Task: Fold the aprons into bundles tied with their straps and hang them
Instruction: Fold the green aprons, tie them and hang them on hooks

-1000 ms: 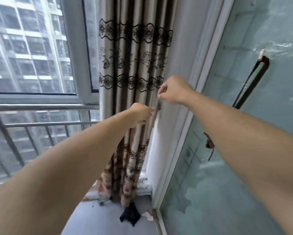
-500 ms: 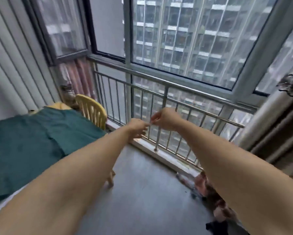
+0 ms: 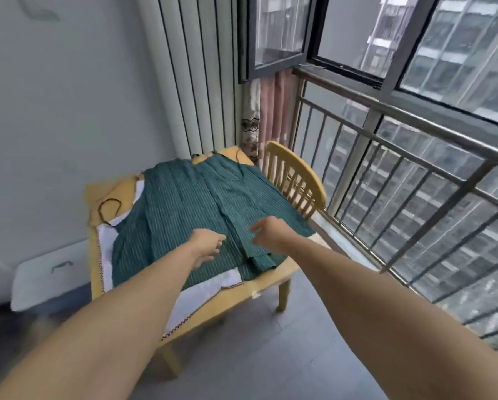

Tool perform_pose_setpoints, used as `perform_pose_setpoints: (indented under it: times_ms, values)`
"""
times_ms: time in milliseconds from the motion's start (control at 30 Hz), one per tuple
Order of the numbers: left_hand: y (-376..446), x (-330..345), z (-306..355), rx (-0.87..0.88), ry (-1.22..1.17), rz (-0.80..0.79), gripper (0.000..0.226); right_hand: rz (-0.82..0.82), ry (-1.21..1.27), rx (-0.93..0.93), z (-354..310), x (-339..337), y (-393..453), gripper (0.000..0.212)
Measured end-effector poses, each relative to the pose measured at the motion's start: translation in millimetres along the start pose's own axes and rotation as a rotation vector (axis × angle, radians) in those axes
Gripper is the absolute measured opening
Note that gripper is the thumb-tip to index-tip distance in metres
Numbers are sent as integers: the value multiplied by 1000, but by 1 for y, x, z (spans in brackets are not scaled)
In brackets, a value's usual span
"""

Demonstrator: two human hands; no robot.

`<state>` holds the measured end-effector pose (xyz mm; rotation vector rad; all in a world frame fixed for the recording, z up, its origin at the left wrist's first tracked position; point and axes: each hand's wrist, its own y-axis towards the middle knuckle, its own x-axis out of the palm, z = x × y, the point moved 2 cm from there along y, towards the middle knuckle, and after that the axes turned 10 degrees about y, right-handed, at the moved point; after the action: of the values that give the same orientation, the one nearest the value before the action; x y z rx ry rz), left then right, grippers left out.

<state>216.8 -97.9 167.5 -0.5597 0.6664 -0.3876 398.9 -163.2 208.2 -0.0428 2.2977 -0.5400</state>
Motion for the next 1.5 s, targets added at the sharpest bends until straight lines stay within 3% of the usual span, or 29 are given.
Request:
perform_pose_setpoints:
  times_ms: [100,333,500,667,833,933,1000,1067,1133,1233,1333,1433,1500]
  values:
    - [35,-15,-21,-67,-11,32,25,-66,-5,35,1,18,43,37]
    - [139,-54,-51,-206,15,150,57,-109,50,218,43,26,170,44]
    - [197,-70,-113,-452,57,256,62,-56,115,411,94,27,231,52]
    - [198,-82,-144,-562,261,406,50,6,168,607,152,45,250,74]
    - [215,-112,-168,-654,290,509,75,63,54,659,172,62,252,86]
    - [230,-136,-178,-687,208,571,80,36,-99,735,179,70,252,77]
    - [240,-153,-182,-678,211,547,80,56,-158,729,170,70,248,56]
    - [251,-165,-193,-665,181,537,78,135,-70,701,159,64,240,29]
    - [257,-178,-203,-647,119,535,70,188,-16,674,154,58,233,15]
    - [255,-190,-197,-613,2,438,68,278,-103,665,151,36,229,17]
    - [255,-195,-197,-545,-88,269,47,241,-268,692,152,8,226,35]
    - [258,-199,-196,-516,-284,19,64,262,-479,655,139,-1,226,49]
    - [258,-200,-186,-474,-471,-104,59,290,-532,513,102,18,236,50]
